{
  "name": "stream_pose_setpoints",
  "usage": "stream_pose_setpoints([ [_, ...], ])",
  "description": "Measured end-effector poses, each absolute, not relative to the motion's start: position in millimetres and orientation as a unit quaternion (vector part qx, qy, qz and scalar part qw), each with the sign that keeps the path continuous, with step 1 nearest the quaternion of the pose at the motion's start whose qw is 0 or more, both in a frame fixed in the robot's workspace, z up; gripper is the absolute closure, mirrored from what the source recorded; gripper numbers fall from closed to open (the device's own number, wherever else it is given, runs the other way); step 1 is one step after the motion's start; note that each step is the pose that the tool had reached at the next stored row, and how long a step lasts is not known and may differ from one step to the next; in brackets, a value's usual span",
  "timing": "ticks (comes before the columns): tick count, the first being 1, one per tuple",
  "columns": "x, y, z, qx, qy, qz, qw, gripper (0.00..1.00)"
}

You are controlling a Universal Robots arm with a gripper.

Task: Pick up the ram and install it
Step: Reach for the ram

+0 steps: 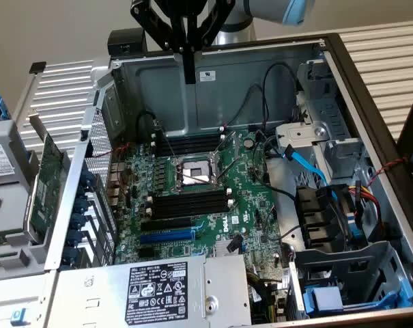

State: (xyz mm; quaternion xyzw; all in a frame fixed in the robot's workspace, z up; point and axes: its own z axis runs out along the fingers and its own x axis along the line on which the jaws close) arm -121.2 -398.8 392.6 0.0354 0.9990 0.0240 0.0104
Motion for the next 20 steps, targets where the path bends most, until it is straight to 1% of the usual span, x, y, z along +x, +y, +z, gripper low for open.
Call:
stream_pose_setpoints([
  [13, -122, -399, 393, 0.035, 0.999, 0.024, 0.010, 0.89],
  [20, -147, -399, 393, 0.035, 0.999, 0.024, 0.013, 0.89],
])
